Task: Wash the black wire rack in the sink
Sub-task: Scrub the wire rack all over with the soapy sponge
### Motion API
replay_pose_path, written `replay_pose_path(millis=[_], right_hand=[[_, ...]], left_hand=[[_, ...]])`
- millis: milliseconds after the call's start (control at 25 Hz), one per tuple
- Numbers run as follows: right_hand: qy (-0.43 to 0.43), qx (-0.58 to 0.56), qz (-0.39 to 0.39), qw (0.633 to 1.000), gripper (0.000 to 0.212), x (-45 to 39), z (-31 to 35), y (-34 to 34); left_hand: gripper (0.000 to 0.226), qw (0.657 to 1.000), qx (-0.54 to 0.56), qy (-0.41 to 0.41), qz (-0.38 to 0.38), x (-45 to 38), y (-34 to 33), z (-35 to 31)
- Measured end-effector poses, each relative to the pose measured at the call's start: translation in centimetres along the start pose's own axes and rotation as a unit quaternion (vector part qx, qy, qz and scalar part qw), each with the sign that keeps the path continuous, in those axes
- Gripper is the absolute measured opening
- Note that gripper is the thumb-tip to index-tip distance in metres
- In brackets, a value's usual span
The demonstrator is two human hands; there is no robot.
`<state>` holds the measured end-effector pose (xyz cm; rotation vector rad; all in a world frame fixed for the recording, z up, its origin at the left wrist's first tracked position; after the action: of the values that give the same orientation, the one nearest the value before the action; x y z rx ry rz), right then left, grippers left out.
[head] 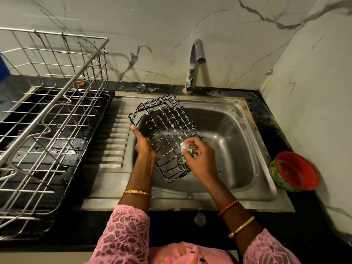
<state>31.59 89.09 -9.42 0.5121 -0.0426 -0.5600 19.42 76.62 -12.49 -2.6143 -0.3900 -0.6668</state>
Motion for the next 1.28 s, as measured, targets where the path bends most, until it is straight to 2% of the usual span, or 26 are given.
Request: replay_pose_path(millis=[120, 240, 480, 720, 920, 1160, 1280], right_hand=[[-0.088, -0.002, -0.038, 0.995, 0.019, -3.3, -1.6, 1.8], [-0.129, 0.042, -0.044, 0.99, 0.016, -5.4, -2.8, 3.1], [-0.079, 0.031, -0.005, 0.996, 0.015, -3.3, -1.2, 0.7], [-0.153, 0.024, -0.041, 0.987, 0.013, -6.0, -2.1, 3.0], [-0.078, 0.041, -0.027, 0.996, 0.024, -4.2, -1.6, 1.3], [-0.162, 0.078, -0.011, 0.984, 0.017, -6.4, -3.9, 2.4], [-0.146, 0.073, -0.025, 0.986, 0.014, -5.2, -4.2, 2.4]], left_hand=[[0.094, 1.0, 0.008, 0.013, 0.01, 0.3, 0.0, -0.2], [0.092, 1.0, -0.001, 0.007, 0.007, 0.3, -0.1, -0.4], [0.089, 0.999, -0.031, -0.014, 0.0, 0.3, -0.2, -0.5], [0.09, 0.999, -0.039, -0.007, 0.014, 0.6, 0.1, -0.6], [0.086, 0.999, -0.041, -0.006, 0.001, 0.8, 0.1, -0.6], [0.09, 1.0, -0.021, 0.018, -0.004, 0.7, 0.4, -0.3], [0.091, 1.0, -0.009, 0.016, -0.016, 0.0, 0.4, -0.1]])
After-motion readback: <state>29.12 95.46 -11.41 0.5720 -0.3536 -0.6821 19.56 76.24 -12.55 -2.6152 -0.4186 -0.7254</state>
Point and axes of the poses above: each hand's wrist, its own x-axis away from the middle knuckle, its own y-axis out of the back of the hand, z = x × y, the point moved 1 cm from there along -x, towards the middle knuckle, and after that the axes turned 12 degrees about -y, right-handed, at the moved point
